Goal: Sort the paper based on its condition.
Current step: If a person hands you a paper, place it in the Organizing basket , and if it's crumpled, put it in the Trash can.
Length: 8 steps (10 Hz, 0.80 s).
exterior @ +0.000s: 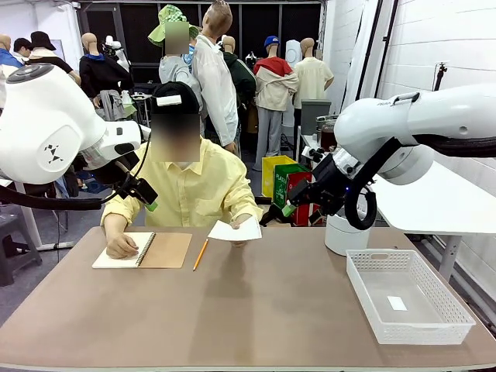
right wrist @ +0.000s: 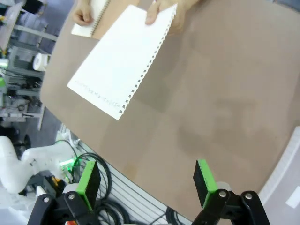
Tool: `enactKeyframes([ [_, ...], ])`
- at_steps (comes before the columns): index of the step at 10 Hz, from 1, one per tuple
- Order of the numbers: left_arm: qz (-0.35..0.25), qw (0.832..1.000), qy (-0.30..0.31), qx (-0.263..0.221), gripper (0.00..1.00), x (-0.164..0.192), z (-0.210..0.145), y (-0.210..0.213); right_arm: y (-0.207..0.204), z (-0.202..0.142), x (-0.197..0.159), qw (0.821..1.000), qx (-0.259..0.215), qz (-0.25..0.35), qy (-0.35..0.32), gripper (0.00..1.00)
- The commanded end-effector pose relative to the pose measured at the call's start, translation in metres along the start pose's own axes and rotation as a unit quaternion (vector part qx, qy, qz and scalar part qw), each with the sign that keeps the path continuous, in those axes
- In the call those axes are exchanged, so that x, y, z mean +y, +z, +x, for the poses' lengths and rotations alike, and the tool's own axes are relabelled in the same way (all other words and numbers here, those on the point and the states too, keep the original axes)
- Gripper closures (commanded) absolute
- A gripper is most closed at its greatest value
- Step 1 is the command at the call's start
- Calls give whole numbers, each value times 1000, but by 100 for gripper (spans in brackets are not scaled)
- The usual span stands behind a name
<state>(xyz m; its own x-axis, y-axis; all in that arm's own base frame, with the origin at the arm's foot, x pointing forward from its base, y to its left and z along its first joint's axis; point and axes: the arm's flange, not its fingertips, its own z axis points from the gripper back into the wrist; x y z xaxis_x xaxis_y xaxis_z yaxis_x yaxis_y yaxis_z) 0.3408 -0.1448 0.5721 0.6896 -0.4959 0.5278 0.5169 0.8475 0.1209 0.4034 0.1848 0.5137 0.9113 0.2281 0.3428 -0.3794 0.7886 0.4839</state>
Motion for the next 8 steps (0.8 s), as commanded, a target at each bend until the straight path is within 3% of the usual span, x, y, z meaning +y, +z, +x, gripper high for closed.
enactKeyframes([
  [1,1,1000,-4,-6,0,2,0,-1,-15,22,-17,995,7,54,-79,0],
  [8,1,1000,-4,-6,0,2,0,-1,-95,61,-72,949,69,203,-233,0],
])
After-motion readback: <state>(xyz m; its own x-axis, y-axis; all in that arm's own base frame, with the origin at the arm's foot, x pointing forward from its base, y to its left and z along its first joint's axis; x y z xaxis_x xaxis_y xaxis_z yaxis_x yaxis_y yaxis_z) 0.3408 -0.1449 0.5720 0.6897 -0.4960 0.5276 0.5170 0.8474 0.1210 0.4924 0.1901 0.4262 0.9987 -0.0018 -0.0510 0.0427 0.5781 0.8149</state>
